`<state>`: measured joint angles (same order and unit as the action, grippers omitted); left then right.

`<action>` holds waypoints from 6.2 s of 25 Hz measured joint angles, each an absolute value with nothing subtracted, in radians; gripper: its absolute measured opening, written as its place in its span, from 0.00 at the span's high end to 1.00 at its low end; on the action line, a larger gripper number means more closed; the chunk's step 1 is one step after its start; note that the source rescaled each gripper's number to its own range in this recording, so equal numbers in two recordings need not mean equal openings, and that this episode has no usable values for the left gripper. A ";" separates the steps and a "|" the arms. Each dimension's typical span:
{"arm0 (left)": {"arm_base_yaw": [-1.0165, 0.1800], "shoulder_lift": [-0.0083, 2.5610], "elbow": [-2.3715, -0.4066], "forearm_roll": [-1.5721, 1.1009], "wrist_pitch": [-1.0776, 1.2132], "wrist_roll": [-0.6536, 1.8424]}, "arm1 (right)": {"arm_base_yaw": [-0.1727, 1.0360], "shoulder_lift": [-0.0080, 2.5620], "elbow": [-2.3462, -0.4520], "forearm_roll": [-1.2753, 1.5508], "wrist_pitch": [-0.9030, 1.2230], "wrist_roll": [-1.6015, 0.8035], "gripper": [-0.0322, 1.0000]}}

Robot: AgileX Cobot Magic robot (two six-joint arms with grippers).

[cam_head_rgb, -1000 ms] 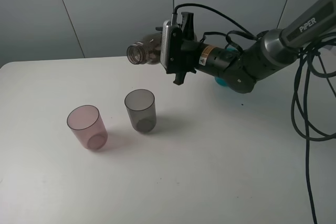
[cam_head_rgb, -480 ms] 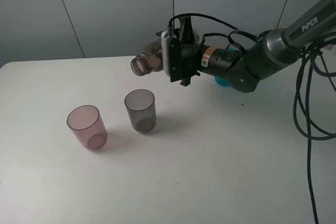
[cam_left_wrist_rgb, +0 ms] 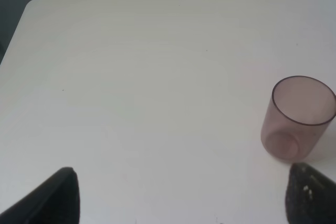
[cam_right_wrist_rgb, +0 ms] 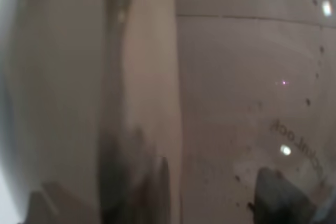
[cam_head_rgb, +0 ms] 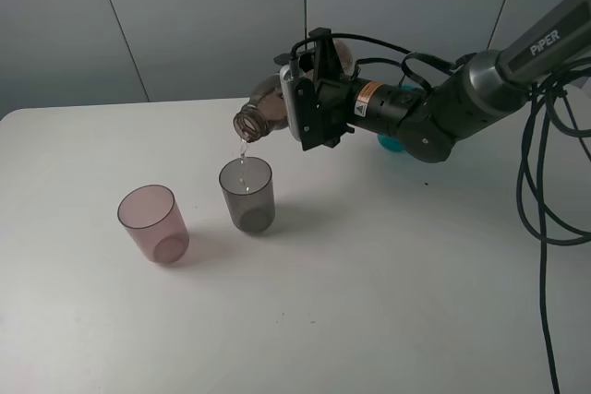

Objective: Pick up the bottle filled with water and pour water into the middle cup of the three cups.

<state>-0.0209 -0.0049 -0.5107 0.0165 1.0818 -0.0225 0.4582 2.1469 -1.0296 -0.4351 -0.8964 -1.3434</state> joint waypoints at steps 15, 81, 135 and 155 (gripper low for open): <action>-0.021 -0.005 -0.511 0.017 1.082 -0.022 | 0.458 2.147 -1.030 -0.435 -0.898 -1.431 0.97; -0.021 -0.005 -0.511 0.017 1.082 -0.020 | 0.458 2.147 -1.030 -0.539 -1.145 -1.677 0.97; -0.021 -0.005 -0.511 0.017 1.082 -0.020 | 0.447 2.350 -1.194 -0.445 -0.881 0.238 0.97; -0.021 -0.005 -0.511 0.017 1.082 -0.020 | 0.447 2.260 -1.122 -0.432 -0.771 0.189 0.01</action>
